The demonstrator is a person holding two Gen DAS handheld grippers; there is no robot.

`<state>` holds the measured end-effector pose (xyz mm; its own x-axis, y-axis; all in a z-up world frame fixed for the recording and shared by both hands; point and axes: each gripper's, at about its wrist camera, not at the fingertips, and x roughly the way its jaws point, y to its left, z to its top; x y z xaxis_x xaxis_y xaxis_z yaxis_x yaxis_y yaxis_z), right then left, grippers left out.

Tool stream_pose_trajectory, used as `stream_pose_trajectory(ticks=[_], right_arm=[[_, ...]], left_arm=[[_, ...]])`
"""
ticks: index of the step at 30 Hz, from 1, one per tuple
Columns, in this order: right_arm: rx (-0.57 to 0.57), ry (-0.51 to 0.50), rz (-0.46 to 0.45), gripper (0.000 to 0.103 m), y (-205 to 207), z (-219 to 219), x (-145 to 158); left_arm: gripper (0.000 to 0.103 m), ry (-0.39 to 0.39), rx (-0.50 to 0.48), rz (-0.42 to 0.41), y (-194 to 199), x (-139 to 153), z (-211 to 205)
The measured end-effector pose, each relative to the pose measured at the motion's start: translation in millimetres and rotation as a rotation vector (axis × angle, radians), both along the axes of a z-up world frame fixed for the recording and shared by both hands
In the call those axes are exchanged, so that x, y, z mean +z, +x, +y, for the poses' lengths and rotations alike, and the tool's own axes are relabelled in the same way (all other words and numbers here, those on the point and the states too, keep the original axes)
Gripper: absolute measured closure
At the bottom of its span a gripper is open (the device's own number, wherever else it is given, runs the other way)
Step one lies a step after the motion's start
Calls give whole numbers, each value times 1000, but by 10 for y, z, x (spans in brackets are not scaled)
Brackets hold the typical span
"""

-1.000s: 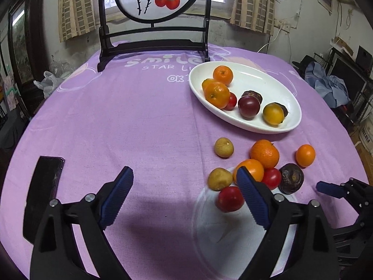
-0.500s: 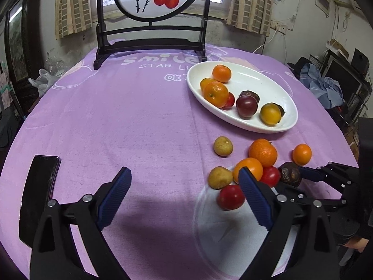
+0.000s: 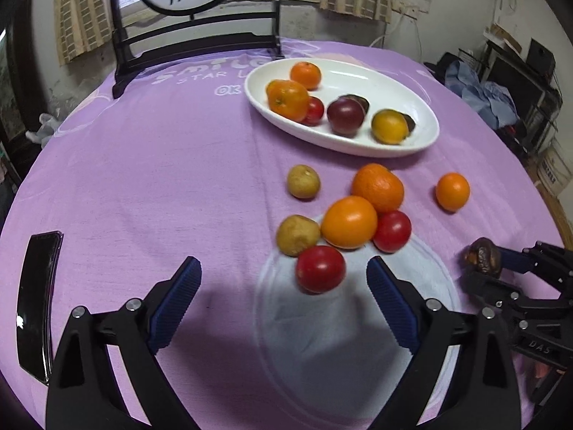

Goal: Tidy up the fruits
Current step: 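Grasp a dark brown fruit with the right tool while the left tool grasps a red tomato, then carry both fruits over the white plate and open both tools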

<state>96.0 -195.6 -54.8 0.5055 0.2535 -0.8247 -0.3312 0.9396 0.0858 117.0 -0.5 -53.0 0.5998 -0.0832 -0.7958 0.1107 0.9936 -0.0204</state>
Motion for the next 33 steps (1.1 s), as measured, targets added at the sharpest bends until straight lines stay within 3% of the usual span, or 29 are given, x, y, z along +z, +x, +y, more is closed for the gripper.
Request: stream_pose_trajectory(ticks=[4, 7, 10, 17, 27, 33], right_arm=[[19, 23, 0, 58, -37, 5, 0], [22, 32, -1, 58, -38, 1, -16], [20, 38, 4, 57, -41, -14, -25], [29, 30, -6, 58, -95, -4, 3], [34, 27, -43, 58, -223, -21, 177], [49, 29, -84, 58, -208, -52, 374]], left_arm=[[12, 29, 6, 24, 16, -89, -62], [30, 46, 7, 51, 48, -162, -81], [34, 37, 13, 54, 72, -170, -81], [72, 15, -42, 62, 47, -115, -175], [73, -15, -66, 55, -67, 32, -191], [73, -15, -115, -33, -132, 474, -223]])
